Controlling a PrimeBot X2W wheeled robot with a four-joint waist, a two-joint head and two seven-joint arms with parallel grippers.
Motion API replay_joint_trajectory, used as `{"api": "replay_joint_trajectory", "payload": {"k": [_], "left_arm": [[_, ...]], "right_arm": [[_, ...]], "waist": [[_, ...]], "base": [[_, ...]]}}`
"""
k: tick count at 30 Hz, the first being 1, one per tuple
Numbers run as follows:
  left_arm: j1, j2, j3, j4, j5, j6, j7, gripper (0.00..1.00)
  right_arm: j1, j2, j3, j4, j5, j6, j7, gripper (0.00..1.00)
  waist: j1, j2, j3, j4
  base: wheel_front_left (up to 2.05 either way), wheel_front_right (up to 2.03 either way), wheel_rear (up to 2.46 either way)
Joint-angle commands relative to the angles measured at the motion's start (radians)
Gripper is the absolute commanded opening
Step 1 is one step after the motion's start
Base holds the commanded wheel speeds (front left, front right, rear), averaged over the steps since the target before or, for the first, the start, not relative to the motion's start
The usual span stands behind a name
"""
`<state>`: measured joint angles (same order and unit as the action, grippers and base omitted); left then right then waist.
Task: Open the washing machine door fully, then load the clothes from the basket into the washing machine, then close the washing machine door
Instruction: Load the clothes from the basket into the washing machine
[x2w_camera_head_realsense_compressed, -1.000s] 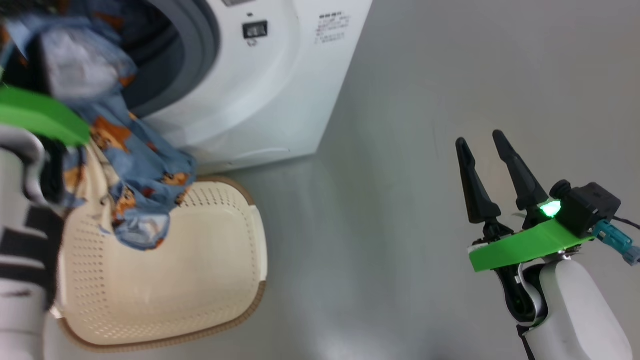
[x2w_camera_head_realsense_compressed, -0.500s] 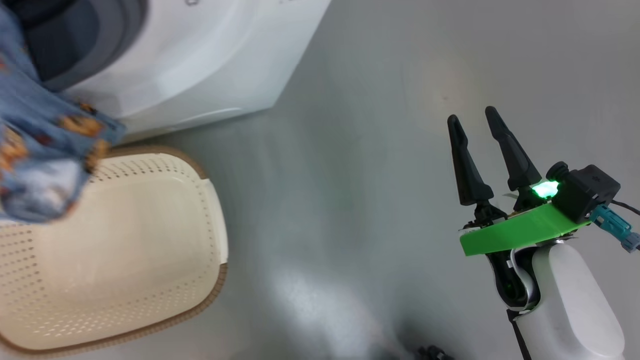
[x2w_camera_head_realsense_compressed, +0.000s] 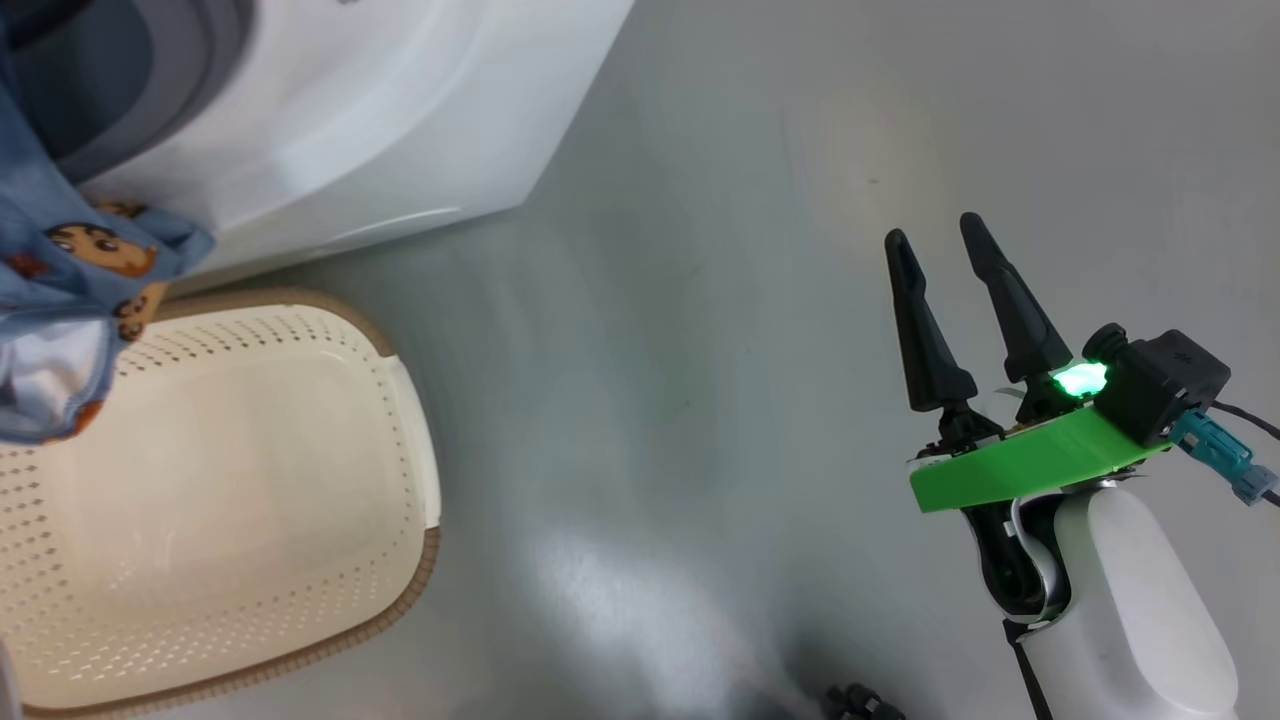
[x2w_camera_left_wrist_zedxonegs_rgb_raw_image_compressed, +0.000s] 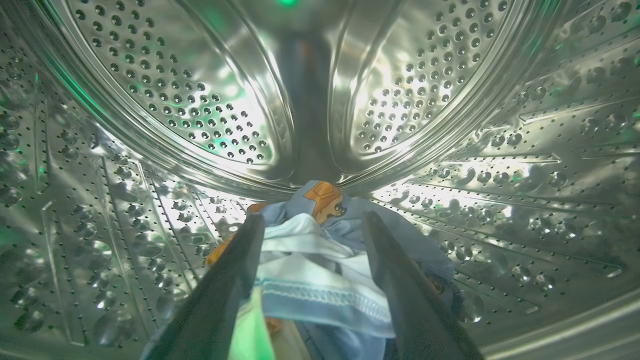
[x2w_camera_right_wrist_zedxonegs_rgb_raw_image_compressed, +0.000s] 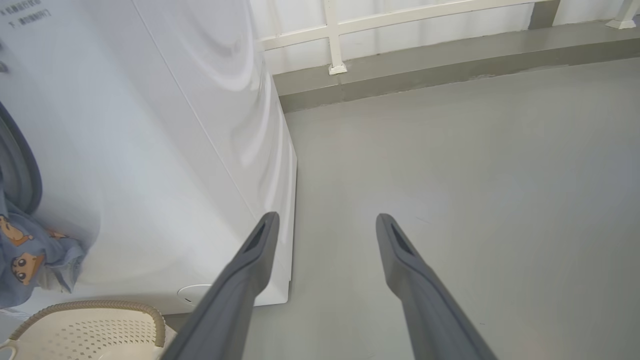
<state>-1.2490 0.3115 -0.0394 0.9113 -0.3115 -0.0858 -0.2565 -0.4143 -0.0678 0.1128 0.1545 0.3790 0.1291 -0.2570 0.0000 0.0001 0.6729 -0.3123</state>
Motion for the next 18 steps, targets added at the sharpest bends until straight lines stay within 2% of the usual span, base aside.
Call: {"api": "replay_joint_trajectory", "payload": {"k": [1,9,18], "left_arm": [[0.003,0.034,0.011,0.000,0.007,-0.008,-0.005,1.00],[0.046,0.010,0.026,0.005,0.008,-0.023,-0.005,1.00],[0.182,-0.032,0.049,-0.059,0.019,-0.034,-0.005,1.00]], "right_arm": [[0.009,-0.004,0.017,-0.016,-0.007,0.002,-0.005,1.00],[0.006,-0.012,0.021,-0.008,-0.006,0.002,-0.005,1.00],[0.017,-0.027,0.023,0.012,0.001,0.002,-0.005,1.00]], "waist": [[0.0000,-0.0001,-0.020,0.018],[0.0000,-0.0001,-0.072,0.046],[0.0000,-0.0001,-0.180,0.094]], "base": [[0.00,0.00,0.00],[0.00,0.00,0.00],[0.00,0.00,0.00]]}}
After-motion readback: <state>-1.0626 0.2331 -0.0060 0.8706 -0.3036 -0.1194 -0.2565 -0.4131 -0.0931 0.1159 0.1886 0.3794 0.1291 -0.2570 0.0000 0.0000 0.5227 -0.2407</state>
